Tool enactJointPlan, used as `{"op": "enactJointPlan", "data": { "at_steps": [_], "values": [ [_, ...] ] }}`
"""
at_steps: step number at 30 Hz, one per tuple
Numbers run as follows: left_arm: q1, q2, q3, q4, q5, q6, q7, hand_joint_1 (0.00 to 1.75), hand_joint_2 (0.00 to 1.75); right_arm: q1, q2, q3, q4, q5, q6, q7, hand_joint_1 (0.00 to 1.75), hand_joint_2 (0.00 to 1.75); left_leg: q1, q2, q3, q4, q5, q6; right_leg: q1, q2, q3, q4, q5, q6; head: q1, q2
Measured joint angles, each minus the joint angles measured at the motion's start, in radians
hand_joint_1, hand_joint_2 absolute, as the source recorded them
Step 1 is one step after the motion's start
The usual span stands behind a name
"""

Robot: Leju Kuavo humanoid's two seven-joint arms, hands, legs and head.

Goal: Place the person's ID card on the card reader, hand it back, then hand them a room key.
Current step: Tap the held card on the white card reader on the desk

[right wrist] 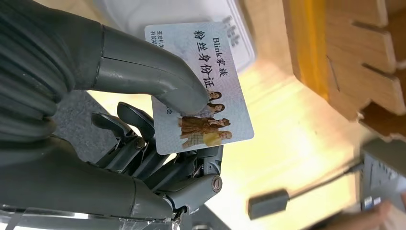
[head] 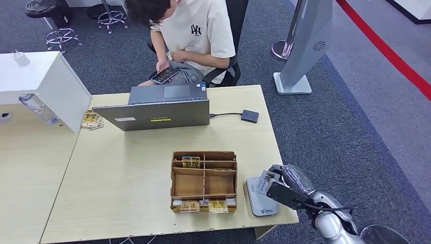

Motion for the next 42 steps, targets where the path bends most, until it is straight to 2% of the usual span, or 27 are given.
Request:
{"op": "enactJointPlan", "data": {
  "at_steps": [5,12,31,42],
  "values": [
    [0.003,-0.001,0.001,0.000,0.002,-0.014,0.009,0.00,0.00,-0.012,-0.043,0.015,0.030,-0.039,0.076,-0.020,1.75,1.75,0.000,0.000,0.000,0.000,0.000,0.000,0.000,0.000,0.000,0.000,0.000,0.000,0.000,0.000],
    [0.006,-0.010,0.008,0.000,0.012,-0.027,0.025,0.00,0.00,-0.042,-0.064,0.039,0.085,-0.044,0.100,-0.026,1.75,1.75,0.000,0.000,0.000,0.000,0.000,0.000,0.000,0.000,0.000,0.000,0.000,0.000,0.000,0.000],
    [0.015,-0.028,0.025,0.000,0.019,-0.034,0.039,0.00,0.00,-0.085,-0.065,0.087,0.162,-0.034,0.097,-0.026,1.75,1.75,0.000,0.001,0.001,0.000,0.000,0.000,0.000,0.000,0.001,0.000,0.000,0.000,0.000,0.000],
    [0.015,-0.033,0.027,0.000,0.023,-0.033,0.039,0.00,0.00,-0.105,-0.055,0.110,0.189,-0.018,0.029,-0.020,1.75,1.75,0.000,0.001,0.002,0.000,0.000,0.000,0.000,0.000,0.001,0.000,0.000,0.000,0.000,0.000]
  ]
}}
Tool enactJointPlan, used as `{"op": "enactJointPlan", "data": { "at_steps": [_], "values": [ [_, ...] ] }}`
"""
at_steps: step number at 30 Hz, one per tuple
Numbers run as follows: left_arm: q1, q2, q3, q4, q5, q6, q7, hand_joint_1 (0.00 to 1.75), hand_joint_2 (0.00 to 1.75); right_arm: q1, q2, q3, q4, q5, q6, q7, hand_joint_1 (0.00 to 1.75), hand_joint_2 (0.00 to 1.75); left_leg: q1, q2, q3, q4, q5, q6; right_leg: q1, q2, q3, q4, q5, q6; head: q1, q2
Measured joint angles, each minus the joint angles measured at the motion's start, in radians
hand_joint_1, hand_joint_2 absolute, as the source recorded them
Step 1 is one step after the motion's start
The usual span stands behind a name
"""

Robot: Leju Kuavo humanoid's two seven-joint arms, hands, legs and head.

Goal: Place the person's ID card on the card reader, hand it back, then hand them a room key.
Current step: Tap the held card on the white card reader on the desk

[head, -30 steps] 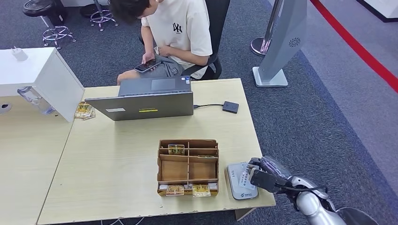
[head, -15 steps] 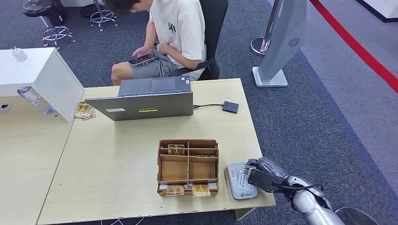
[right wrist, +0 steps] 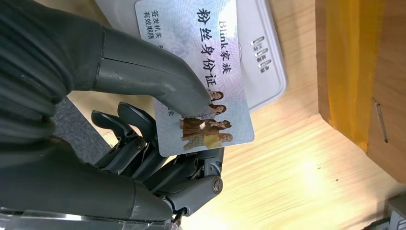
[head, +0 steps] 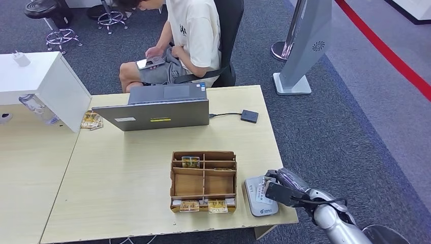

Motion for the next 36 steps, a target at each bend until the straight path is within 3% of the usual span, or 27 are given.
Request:
{"op": "enactJointPlan", "data": {
  "at_steps": [16,29,36],
  "values": [
    [0.001,-0.008,0.015,0.000,0.004,0.005,0.000,0.00,0.00,0.003,0.074,-0.002,-0.010,0.035,-0.157,0.019,1.75,1.75,0.000,0.000,0.000,0.000,0.000,0.000,0.000,0.000,0.000,0.000,0.000,0.000,0.000,0.000],
    [0.001,-0.014,0.023,0.000,-0.017,0.030,-0.004,0.00,0.00,0.084,0.230,-0.094,-0.222,0.186,-0.605,0.014,1.75,1.75,0.000,-0.001,-0.001,0.000,0.000,0.000,0.000,0.000,-0.001,0.000,0.000,0.000,0.000,0.000],
    [0.000,-0.016,0.023,0.000,-0.024,0.033,-0.009,0.00,0.00,0.122,0.279,-0.123,-0.332,0.208,-0.648,0.007,1.75,1.75,0.000,0.000,-0.001,0.000,0.000,0.000,0.000,0.000,-0.001,0.000,0.000,0.000,0.000,0.000]
  ]
}}
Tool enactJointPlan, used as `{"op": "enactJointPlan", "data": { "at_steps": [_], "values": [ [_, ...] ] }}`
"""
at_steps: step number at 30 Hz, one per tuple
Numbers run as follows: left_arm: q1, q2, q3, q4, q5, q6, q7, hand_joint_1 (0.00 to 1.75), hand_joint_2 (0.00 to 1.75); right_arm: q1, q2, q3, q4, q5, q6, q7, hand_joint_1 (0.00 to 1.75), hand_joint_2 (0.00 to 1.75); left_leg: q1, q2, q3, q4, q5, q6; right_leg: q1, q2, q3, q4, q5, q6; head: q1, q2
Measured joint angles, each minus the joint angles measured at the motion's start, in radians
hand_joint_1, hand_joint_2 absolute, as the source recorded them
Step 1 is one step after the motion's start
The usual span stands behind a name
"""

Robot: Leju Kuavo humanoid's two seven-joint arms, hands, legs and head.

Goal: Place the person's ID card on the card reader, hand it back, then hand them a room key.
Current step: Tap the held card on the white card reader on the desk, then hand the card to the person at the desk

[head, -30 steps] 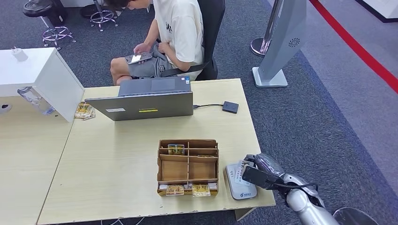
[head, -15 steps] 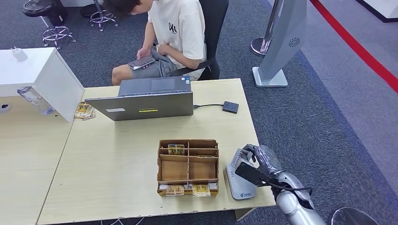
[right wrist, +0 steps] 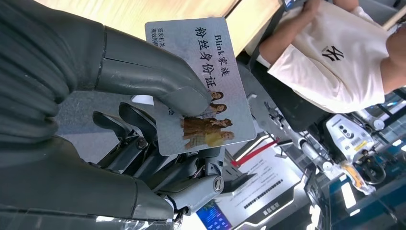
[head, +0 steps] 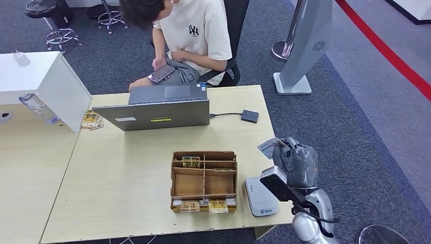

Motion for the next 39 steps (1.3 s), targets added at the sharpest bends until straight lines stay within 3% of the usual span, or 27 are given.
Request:
{"op": "enactJointPlan", "data": {
  "at_steps": [5,12,21,26,32,39],
  "values": [
    [0.000,0.000,0.000,0.000,-0.015,0.008,-0.012,0.00,0.00,0.021,0.046,-0.025,-0.061,0.062,-0.043,-0.100,1.75,1.75,0.000,0.000,0.000,0.000,0.000,0.000,0.000,0.000,0.000,0.000,0.000,0.000,0.000,0.000],
    [-0.007,0.004,-0.001,0.000,-0.055,0.009,-0.031,0.00,0.00,0.020,0.198,-0.054,-0.180,0.233,-0.050,-0.303,1.75,1.75,0.002,0.001,0.000,-0.001,0.000,-0.001,0.002,0.001,0.000,0.000,0.000,0.000,0.000,0.000],
    [-0.017,0.010,-0.033,0.000,-0.094,0.000,-0.044,0.00,0.00,-0.155,0.324,-0.053,-0.133,0.482,-0.050,-0.357,1.75,1.75,0.002,0.000,0.000,-0.001,0.003,-0.002,0.002,0.000,0.000,0.001,0.002,-0.002,0.000,0.000],
    [-0.020,0.016,-0.076,0.000,-0.094,-0.010,-0.050,0.00,0.00,-0.266,0.341,-0.033,-0.062,0.613,-0.050,-0.276,1.75,1.75,0.002,0.000,0.000,-0.001,0.003,-0.002,0.002,0.000,0.000,0.001,0.003,-0.003,0.000,0.000],
    [-0.025,0.021,-0.128,0.000,-0.094,-0.021,-0.051,0.00,0.00,-0.405,0.337,0.057,0.044,0.751,-0.050,-0.036,1.75,1.75,0.002,0.000,0.000,-0.001,0.004,-0.003,0.002,0.001,-0.001,0.001,0.003,-0.003,0.000,0.000],
    [-0.039,0.025,-0.172,0.000,-0.094,-0.039,-0.045,0.00,0.00,-0.537,0.293,0.175,0.196,0.793,-0.050,0.184,1.75,1.75,0.002,0.001,-0.001,-0.001,0.004,-0.003,0.002,0.001,-0.002,0.001,0.003,-0.004,0.000,0.000]
  ]
}}
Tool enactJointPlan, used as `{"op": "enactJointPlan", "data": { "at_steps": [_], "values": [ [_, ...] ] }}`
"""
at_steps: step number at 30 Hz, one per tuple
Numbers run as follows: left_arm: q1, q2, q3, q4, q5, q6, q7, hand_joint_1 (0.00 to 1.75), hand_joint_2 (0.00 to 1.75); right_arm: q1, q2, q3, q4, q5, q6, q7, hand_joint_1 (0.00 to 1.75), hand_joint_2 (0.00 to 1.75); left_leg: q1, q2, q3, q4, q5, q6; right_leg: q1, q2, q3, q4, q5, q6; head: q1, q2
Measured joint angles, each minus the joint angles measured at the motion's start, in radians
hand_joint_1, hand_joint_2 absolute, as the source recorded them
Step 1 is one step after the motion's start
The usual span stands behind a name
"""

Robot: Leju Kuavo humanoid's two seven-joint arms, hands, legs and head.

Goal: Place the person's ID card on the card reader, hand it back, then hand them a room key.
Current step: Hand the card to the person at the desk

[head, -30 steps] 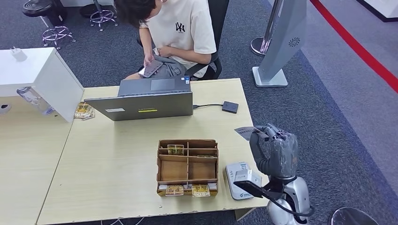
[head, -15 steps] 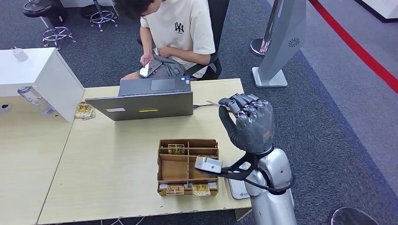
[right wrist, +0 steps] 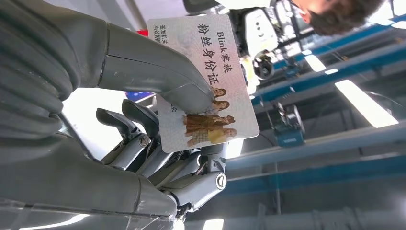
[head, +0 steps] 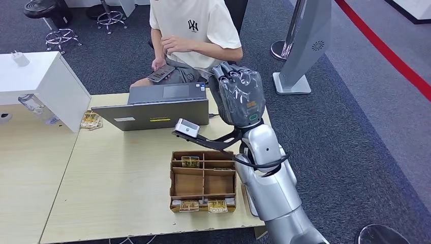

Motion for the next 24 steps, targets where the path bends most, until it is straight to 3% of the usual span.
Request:
{"op": "enactJointPlan", "data": {
  "at_steps": [3,9,18,22,24],
  "values": [
    [-0.007,0.001,-0.020,0.000,0.001,-0.007,0.000,0.00,0.00,-0.073,-0.039,0.077,0.078,0.000,0.000,0.107,1.75,1.75,0.000,0.000,0.000,0.000,0.000,0.000,0.000,0.000,0.000,0.000,0.000,0.000,0.000,0.000],
    [-0.012,0.004,-0.051,0.000,0.004,-0.016,0.002,0.00,0.00,-0.160,-0.091,0.174,0.191,0.000,0.000,0.222,1.75,1.75,0.000,0.000,0.000,0.000,0.000,0.000,0.000,0.000,0.000,0.000,0.000,0.000,0.000,0.000],
    [-0.014,0.006,-0.061,0.000,0.001,-0.021,0.004,0.00,0.00,-0.224,-0.140,0.265,0.281,0.000,-0.001,0.317,1.75,1.75,0.000,0.000,0.000,0.000,0.000,0.000,0.000,0.000,-0.001,0.000,0.000,0.000,0.000,0.000],
    [-0.014,0.006,-0.061,0.000,0.000,-0.024,0.005,0.00,0.00,-0.240,-0.161,0.299,0.304,0.000,-0.001,0.359,0.03,1.75,0.000,0.000,0.000,0.000,0.000,0.000,0.000,0.000,-0.001,0.000,0.000,0.000,0.000,0.000],
    [-0.014,0.006,-0.061,0.000,0.000,-0.025,0.007,0.00,0.00,-0.249,-0.171,0.324,0.317,0.000,-0.001,0.398,0.00,1.75,0.000,0.000,0.000,0.000,0.000,0.000,0.000,0.000,-0.001,0.000,0.000,0.000,0.000,0.000]
  ]
}}
